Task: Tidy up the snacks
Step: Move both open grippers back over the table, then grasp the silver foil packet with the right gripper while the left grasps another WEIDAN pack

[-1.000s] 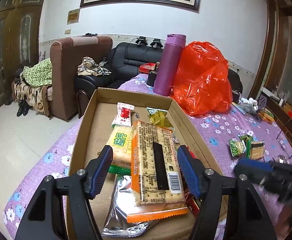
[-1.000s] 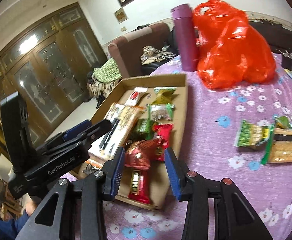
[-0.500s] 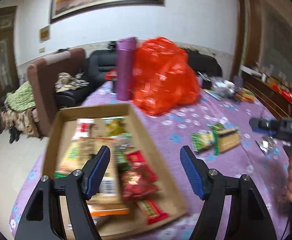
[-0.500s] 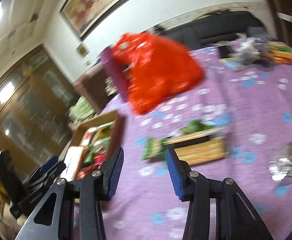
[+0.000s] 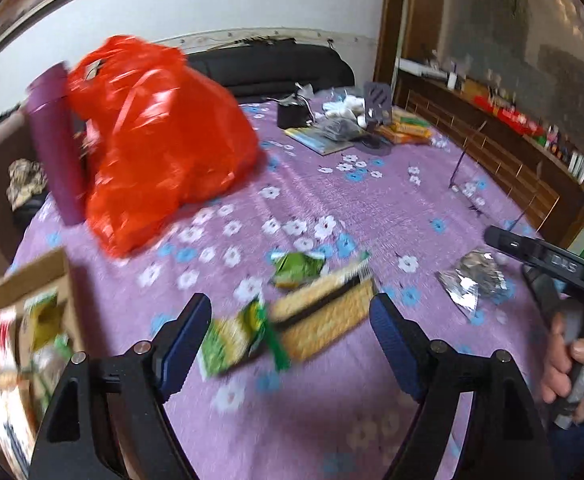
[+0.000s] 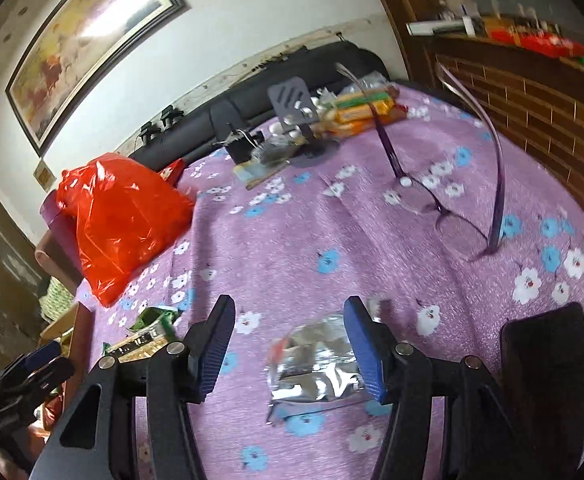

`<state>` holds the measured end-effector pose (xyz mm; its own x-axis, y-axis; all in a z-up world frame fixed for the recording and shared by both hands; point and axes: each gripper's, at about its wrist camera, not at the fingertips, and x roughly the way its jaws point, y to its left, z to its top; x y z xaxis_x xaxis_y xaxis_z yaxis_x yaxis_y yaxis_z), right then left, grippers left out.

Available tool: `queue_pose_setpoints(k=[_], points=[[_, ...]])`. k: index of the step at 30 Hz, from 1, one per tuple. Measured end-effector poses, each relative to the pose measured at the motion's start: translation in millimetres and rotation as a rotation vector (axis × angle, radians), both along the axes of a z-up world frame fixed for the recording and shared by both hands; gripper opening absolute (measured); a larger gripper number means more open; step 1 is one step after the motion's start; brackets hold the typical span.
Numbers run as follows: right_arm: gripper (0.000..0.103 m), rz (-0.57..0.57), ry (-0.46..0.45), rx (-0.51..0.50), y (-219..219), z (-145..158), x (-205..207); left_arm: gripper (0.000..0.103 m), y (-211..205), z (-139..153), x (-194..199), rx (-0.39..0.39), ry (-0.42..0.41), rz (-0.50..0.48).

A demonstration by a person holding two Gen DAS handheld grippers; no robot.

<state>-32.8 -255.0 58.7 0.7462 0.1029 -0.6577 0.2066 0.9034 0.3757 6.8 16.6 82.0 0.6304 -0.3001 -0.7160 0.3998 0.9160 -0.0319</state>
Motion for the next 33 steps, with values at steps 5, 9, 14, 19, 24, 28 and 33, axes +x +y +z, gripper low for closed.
queue_pose_setpoints(k=[5,9,14,19,24,28,33], points=[[0.060,-0.012,0.042,-0.004,-4.9,-6.6,0.4,0.081,-27.3,-28.3,19.2,0.118,0.034,-0.029],[0.064,-0.016,0.060,-0.033,-1.4,-8.6,2.6,0.081,-37.5,-43.9,10.8,0.160,0.058,-0.088],[0.066,-0.002,0.082,-0.041,2.0,-13.2,6.1,0.089,-53.1,-45.2,-6.9,0.200,0.051,-0.174],[0.067,0.004,0.083,-0.031,2.4,-14.6,5.1,0.092,-58.2,-48.6,-11.0,0.148,0.170,-0.274],[0.068,0.012,0.078,-0.035,4.5,-13.6,5.1,0.092,-68.4,-52.0,-6.4,0.165,0.149,-0.236],[0.068,0.007,0.081,-0.029,2.2,-14.3,4.8,0.091,-73.7,-50.6,-14.6,0.172,0.135,-0.270],[0.068,0.006,0.086,-0.039,3.4,-14.5,4.9,0.087,-79.4,-49.7,-23.6,0.197,0.127,-0.299]])
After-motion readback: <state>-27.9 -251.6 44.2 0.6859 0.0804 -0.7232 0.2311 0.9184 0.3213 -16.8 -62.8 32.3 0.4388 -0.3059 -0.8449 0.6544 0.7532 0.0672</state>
